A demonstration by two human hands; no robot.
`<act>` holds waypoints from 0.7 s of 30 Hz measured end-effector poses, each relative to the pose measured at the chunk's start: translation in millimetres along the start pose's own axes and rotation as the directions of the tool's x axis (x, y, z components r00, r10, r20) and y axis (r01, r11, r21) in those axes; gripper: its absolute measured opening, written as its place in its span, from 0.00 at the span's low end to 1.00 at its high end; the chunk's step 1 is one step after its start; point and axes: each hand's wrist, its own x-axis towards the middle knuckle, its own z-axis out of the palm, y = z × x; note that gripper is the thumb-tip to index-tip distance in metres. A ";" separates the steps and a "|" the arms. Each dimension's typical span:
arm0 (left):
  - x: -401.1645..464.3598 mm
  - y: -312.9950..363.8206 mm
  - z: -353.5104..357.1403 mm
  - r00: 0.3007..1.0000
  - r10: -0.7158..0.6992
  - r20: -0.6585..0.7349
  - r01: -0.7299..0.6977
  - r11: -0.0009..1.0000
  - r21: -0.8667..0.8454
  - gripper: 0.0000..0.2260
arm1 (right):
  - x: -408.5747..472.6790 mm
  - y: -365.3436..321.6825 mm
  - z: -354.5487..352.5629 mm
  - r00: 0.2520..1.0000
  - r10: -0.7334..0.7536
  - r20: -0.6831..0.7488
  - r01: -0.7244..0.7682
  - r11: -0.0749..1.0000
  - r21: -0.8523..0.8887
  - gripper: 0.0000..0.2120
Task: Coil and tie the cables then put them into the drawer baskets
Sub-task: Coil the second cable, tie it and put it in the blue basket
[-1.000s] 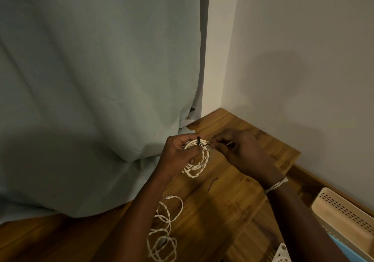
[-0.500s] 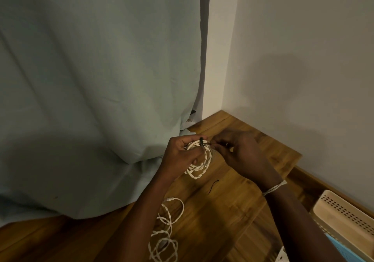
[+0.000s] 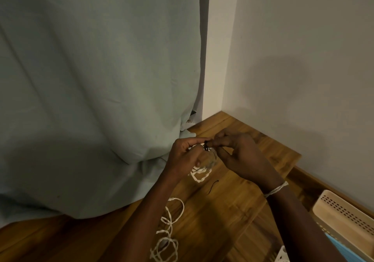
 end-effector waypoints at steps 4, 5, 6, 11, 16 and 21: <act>-0.7 -0.4 2.2 0.999 0.029 0.041 -0.031 0.998 0.045 0.14 | -0.9 -5.2 3.1 0.993 0.063 -0.097 -0.056 0.996 0.073 0.06; -1.4 0.3 2.6 0.998 0.032 0.050 -0.035 0.998 0.051 0.14 | -1.3 -6.1 3.8 0.989 0.086 -0.124 -0.076 0.994 0.082 0.06; -1.7 0.5 3.0 0.998 0.031 0.057 -0.035 0.998 0.054 0.14 | -1.8 -6.8 4.2 0.985 0.093 -0.146 -0.083 0.994 0.078 0.06; -1.2 -0.3 3.2 0.995 0.047 0.091 -0.051 0.998 0.037 0.17 | -6.3 -7.4 7.1 0.977 0.019 -0.212 -0.034 0.997 -0.066 0.09; -1.2 -1.3 4.8 0.995 0.032 0.097 -0.033 0.999 0.009 0.20 | -8.4 -8.8 14.2 0.962 0.019 -0.271 -0.051 0.993 -0.110 0.09; 0.3 -0.4 3.5 0.994 -0.055 0.089 0.067 0.987 -0.145 0.20 | -6.6 -9.0 12.7 0.953 0.013 -0.304 -0.040 0.996 -0.082 0.08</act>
